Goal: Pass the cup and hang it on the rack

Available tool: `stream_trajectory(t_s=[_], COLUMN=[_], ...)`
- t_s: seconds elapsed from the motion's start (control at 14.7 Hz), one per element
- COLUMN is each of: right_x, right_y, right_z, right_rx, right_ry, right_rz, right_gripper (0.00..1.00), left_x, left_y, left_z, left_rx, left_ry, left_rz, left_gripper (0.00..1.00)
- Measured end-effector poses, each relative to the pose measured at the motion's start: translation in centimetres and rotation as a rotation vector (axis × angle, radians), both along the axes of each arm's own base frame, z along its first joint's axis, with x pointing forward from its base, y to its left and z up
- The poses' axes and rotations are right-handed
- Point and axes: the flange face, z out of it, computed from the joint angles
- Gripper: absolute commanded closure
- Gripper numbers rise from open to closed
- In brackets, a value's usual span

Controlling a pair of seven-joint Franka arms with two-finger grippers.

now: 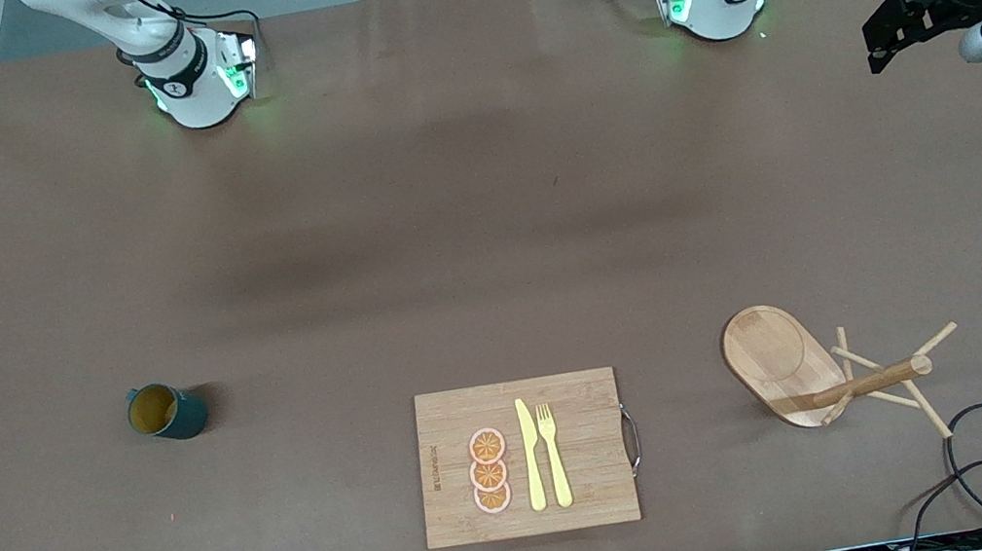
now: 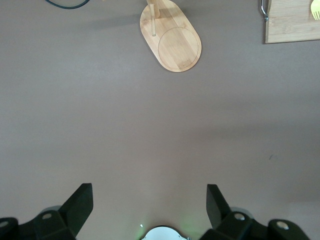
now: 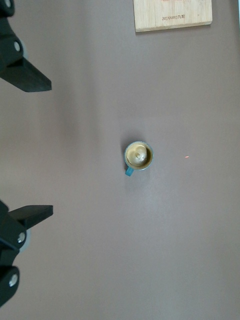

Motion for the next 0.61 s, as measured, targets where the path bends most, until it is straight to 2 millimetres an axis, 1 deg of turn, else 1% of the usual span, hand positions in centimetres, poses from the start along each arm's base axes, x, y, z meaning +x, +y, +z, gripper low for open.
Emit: stream_trajectory(t_s=[0.41, 0.61], right_x=[-0.01, 0.05], right_y=[-0.12, -0.08], right_z=[-0.02, -0.62], right_rx=[0.0, 0.001], right_ry=[0.001, 0.013], right_rz=[-0.002, -0.001], right_gripper=[0.0, 0.0], left_x=[0.03, 0.24], left_y=[0.06, 0.16], left_z=[-0.02, -0.03], left_rx=[0.0, -0.002], left_ry=[0.001, 0.0], left_rz=[-0.001, -0.001], left_gripper=[0.0, 0.0])
